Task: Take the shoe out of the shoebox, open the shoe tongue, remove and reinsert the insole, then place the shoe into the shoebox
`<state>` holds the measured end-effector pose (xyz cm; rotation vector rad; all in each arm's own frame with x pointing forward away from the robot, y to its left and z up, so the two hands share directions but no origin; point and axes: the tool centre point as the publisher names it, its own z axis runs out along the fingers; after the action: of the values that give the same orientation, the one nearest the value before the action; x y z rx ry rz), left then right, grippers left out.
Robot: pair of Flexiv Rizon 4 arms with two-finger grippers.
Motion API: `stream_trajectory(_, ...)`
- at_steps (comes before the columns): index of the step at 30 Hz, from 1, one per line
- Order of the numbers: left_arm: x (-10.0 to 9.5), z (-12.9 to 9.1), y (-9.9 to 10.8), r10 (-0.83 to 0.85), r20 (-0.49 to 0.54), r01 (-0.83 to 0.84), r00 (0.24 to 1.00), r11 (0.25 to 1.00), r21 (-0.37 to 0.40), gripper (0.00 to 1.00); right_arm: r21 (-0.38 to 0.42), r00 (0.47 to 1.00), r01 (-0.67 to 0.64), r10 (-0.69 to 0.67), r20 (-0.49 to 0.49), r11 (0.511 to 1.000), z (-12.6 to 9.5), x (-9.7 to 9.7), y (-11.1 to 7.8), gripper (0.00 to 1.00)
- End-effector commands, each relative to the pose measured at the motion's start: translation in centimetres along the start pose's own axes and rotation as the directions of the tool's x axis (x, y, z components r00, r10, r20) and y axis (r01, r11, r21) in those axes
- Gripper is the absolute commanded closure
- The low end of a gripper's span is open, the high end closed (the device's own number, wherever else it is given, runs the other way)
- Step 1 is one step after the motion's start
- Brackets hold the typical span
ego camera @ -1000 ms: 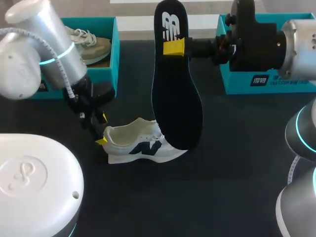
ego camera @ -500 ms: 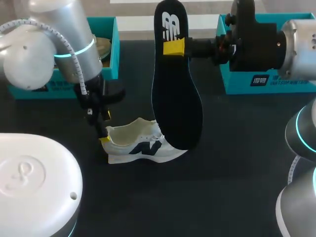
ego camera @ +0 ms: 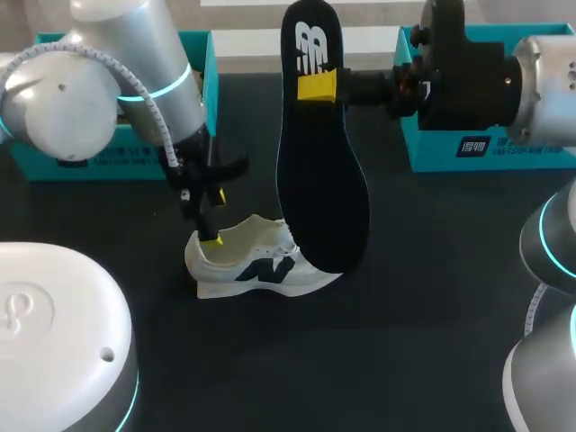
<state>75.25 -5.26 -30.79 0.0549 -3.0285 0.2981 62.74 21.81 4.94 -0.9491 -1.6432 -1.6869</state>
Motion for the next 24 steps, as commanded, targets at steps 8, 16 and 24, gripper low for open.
stream_trajectory(8, -2.9, 3.9, -3.7, 0.022, 0.004, -0.022, 1.000, 1.000, 0.023, 0.00, 0.000, 1.000, -0.002, 0.002, 0.003, 1.000, 0.6, 0.0, 0.1, 1.00)
stream_trajectory(16, -4.2, 5.9, -4.6, 0.036, 0.013, -0.036, 0.999, 0.999, 0.025, 0.41, 0.000, 1.000, -0.002, 0.002, 0.003, 1.000, 0.6, 0.0, 0.1, 1.00)
stream_trajectory(24, -4.2, 7.7, -4.7, 0.018, -0.015, -0.018, 1.000, 1.000, 0.020, 0.45, 0.000, 1.000, -0.002, 0.002, 0.003, 1.000, 0.6, 0.0, 0.1, 1.00)
